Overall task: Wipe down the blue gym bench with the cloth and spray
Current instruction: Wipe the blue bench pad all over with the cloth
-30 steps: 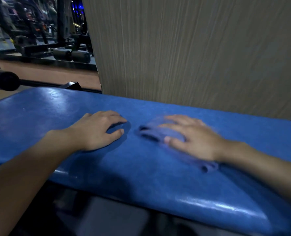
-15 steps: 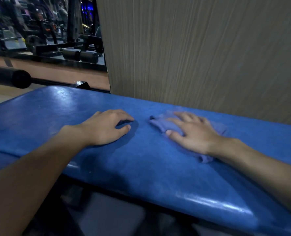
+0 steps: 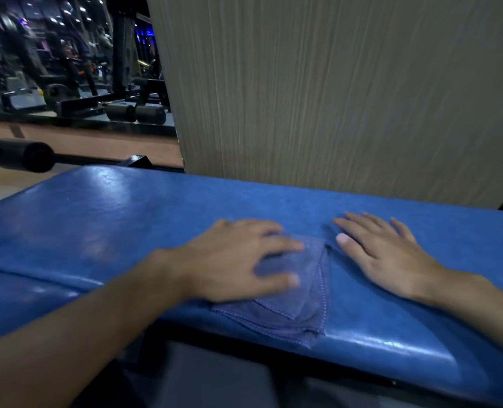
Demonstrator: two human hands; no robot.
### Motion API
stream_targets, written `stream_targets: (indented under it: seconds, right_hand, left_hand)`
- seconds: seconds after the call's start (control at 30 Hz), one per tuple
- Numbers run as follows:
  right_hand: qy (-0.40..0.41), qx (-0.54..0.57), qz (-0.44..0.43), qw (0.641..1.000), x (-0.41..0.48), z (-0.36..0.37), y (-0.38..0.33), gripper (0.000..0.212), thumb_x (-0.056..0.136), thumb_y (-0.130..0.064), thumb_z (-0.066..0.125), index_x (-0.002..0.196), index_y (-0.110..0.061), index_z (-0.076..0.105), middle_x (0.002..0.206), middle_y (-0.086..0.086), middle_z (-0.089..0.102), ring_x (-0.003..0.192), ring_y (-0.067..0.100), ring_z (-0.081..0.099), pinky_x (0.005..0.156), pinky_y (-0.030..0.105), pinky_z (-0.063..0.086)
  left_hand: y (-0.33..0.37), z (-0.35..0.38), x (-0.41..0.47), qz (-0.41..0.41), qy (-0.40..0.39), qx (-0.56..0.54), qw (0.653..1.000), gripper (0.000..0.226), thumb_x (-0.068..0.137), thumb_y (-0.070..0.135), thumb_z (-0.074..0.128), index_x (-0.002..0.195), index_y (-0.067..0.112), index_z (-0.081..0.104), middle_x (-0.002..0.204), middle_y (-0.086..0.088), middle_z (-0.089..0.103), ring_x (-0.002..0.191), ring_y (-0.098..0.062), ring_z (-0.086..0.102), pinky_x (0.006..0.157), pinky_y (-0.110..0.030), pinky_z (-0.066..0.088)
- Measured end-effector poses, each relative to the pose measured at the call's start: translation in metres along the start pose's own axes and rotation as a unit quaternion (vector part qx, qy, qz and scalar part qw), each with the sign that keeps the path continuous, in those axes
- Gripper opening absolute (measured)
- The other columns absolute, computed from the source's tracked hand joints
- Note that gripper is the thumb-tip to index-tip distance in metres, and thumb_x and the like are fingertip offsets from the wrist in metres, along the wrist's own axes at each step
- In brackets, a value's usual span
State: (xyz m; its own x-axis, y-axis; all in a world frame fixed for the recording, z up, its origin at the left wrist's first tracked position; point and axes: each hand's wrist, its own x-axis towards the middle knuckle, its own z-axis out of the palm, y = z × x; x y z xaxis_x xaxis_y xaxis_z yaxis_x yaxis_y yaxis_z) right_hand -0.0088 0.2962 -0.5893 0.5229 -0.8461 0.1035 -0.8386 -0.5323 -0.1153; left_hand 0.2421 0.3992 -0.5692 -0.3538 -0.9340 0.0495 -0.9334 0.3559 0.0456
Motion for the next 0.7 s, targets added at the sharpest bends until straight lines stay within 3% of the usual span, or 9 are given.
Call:
stream_targets:
  seconds: [0.07,0.13,0.3,0.43,0.6,0.7]
  right_hand:
    - [-0.037,-0.006,0.023,0.999,-0.003,0.001,0.015,0.086,0.073,-0.071,-0.009,0.149,-0.044,0.021,0.160,-0.017,0.015,0.148,0.010,0.007,0.119,0.045,0.003]
    - [-0.049,0.008,0.027,0.998,-0.004,0.001,0.019,0.085,0.073,-0.070,-0.009,0.149,-0.046,0.020,0.161,-0.017,0.012,0.149,0.009,0.004,0.120,0.044,0.003]
    - [-0.043,-0.008,0.023,0.999,-0.003,0.006,0.018,0.074,0.082,-0.067,-0.010,0.148,-0.048,0.018,0.161,-0.017,0.008,0.149,0.010,-0.001,0.119,0.044,0.002]
    - [-0.040,-0.012,0.015,0.999,-0.002,0.008,0.018,0.090,0.068,-0.073,-0.020,0.148,-0.048,0.015,0.161,-0.017,0.007,0.148,0.010,-0.003,0.120,0.044,0.001]
    - [-0.041,-0.009,0.017,0.999,-0.003,0.009,0.018,0.089,0.068,-0.074,-0.021,0.147,-0.049,0.011,0.160,-0.018,0.004,0.148,0.009,-0.006,0.120,0.043,-0.002]
    - [-0.043,-0.005,0.016,0.999,-0.004,0.007,0.018,0.086,0.071,-0.074,-0.019,0.147,-0.048,0.012,0.160,-0.017,0.005,0.148,0.010,-0.005,0.120,0.044,-0.002]
  left_hand:
    - [0.020,0.015,0.008,0.007,-0.065,0.064,0.996,0.078,0.075,0.086,0.011,0.147,0.058,0.006,0.163,0.005,0.012,0.148,-0.021,0.014,0.113,-0.063,0.015]
    - [0.017,0.019,0.016,0.005,-0.068,0.058,0.996,0.077,0.073,0.087,0.011,0.145,0.062,-0.001,0.164,0.006,0.005,0.149,-0.024,0.008,0.112,-0.067,0.010]
    - [-0.015,0.018,0.062,-0.015,-0.060,0.067,0.996,0.078,0.071,0.088,0.014,0.144,0.063,0.005,0.161,0.007,0.013,0.146,-0.019,0.014,0.112,-0.060,0.015]
    - [-0.065,0.017,0.119,-0.105,-0.052,0.023,0.993,0.068,0.077,0.089,0.024,0.141,0.068,0.012,0.162,0.009,0.017,0.148,-0.019,0.017,0.111,-0.063,0.018]
    - [-0.128,0.014,0.156,-0.240,-0.046,0.004,0.970,0.081,0.067,0.097,0.013,0.141,0.066,0.017,0.158,0.006,0.030,0.143,-0.033,0.030,0.105,-0.069,0.021]
    - [-0.120,0.019,0.155,-0.216,-0.040,0.033,0.975,0.079,0.072,0.091,0.011,0.145,0.061,0.019,0.158,0.007,0.030,0.143,-0.030,0.029,0.106,-0.069,0.020]
